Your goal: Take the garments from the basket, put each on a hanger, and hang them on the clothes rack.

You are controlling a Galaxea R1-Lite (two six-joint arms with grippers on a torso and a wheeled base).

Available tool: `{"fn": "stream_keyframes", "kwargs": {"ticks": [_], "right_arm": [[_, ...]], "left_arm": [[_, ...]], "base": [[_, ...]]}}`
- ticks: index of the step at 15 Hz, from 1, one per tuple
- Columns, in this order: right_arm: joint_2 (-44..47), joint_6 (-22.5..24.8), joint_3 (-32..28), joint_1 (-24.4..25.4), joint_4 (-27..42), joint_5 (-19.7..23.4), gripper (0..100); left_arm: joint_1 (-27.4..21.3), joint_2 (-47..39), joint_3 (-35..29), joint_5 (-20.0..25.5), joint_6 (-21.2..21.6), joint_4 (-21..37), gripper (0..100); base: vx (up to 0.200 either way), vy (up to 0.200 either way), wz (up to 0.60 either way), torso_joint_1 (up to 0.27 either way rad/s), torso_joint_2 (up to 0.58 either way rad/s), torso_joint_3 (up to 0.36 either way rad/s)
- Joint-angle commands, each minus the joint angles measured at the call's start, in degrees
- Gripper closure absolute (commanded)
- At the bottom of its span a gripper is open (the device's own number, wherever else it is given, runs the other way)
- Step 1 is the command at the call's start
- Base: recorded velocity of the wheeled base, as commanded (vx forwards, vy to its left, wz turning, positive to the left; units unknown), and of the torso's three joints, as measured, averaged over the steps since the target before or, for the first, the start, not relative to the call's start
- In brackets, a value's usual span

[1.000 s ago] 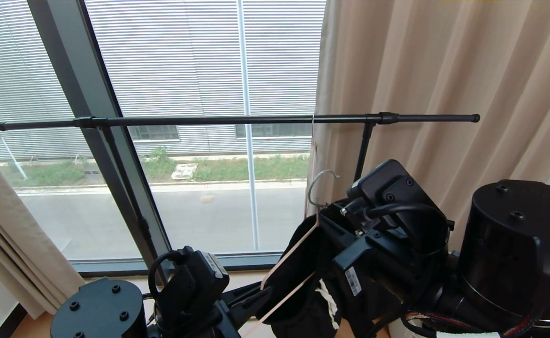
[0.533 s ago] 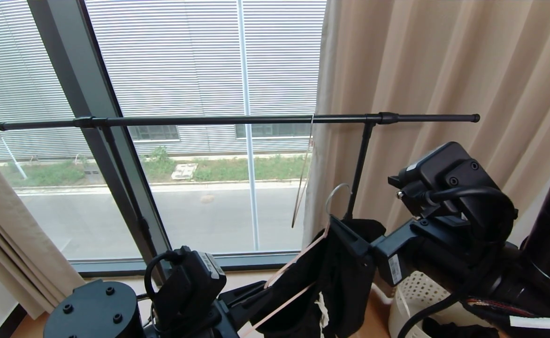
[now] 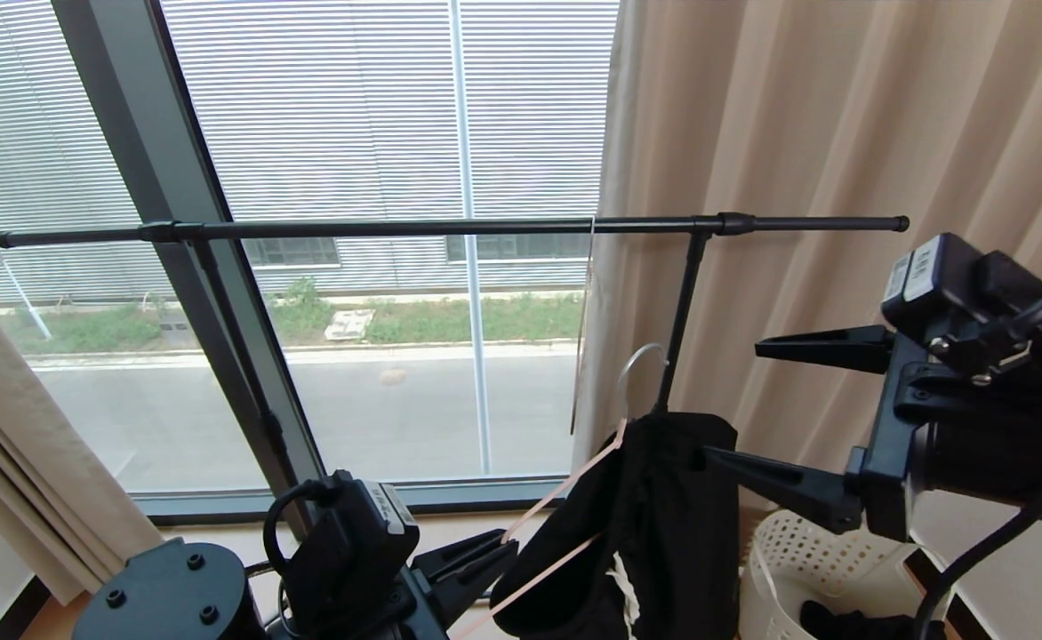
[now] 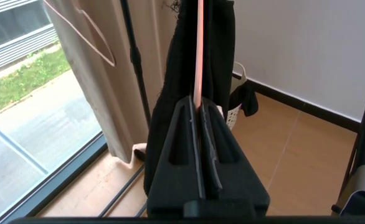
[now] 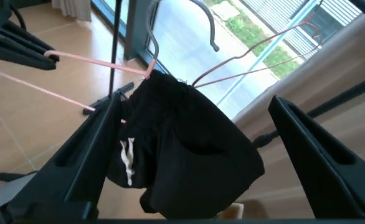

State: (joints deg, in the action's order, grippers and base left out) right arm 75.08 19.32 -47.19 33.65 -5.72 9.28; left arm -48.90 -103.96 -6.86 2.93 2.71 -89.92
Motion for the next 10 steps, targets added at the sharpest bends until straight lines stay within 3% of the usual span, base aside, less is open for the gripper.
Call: {"fn": "stream_keyframes", "kwargs": {"ticks": [1, 3, 5, 6, 7, 8, 9, 10], "right_arm": [[-2.2, 4.2, -3.3, -6.4, 4.0, 6.1, 0], [-0.6, 7.9, -4.3, -8.4, 6.9, 9.9, 0], [4.7, 16.0, -10.1, -12.2, 14.6, 16.5, 0], [9.1, 21.1, -15.7, -15.2, 20.8, 20.8, 0], [12.6, 25.9, -19.9, -17.0, 25.4, 21.7, 0], [13.9, 27.7, -21.0, -17.7, 26.5, 22.1, 0], [20.8, 36.4, -27.7, -21.5, 33.1, 27.0, 0], [23.7, 37.3, -31.1, -22.0, 36.7, 27.2, 0]], "left_arm": [[-0.1, -0.4, 0.1, 0.0, 0.0, -0.1, 100], [-0.1, -0.4, 0.1, 0.0, 0.0, -0.1, 100], [-0.1, -0.3, 0.3, 0.0, 0.0, -0.1, 100], [-0.1, -0.3, 0.3, 0.0, 0.0, -0.1, 100], [-0.1, -0.3, 0.6, 0.0, 0.1, -0.1, 100], [-0.1, -0.3, 0.7, 0.0, 0.1, -0.1, 100], [-0.1, -0.3, 0.8, 0.0, 0.2, -0.1, 100], [-0.1, -0.3, 0.8, 0.0, 0.2, -0.1, 100]], "base": [[0.0, 0.0, 0.0, 0.0, 0.0, 0.0], [0.0, 0.0, 0.0, 0.0, 0.0, 0.0], [0.0, 0.0, 0.0, 0.0, 0.0, 0.0], [0.0, 0.0, 0.0, 0.0, 0.0, 0.0], [0.0, 0.0, 0.0, 0.0, 0.0, 0.0], [0.0, 0.0, 0.0, 0.0, 0.0, 0.0], [0.0, 0.0, 0.0, 0.0, 0.0, 0.0], [0.0, 0.0, 0.0, 0.0, 0.0, 0.0]]}}
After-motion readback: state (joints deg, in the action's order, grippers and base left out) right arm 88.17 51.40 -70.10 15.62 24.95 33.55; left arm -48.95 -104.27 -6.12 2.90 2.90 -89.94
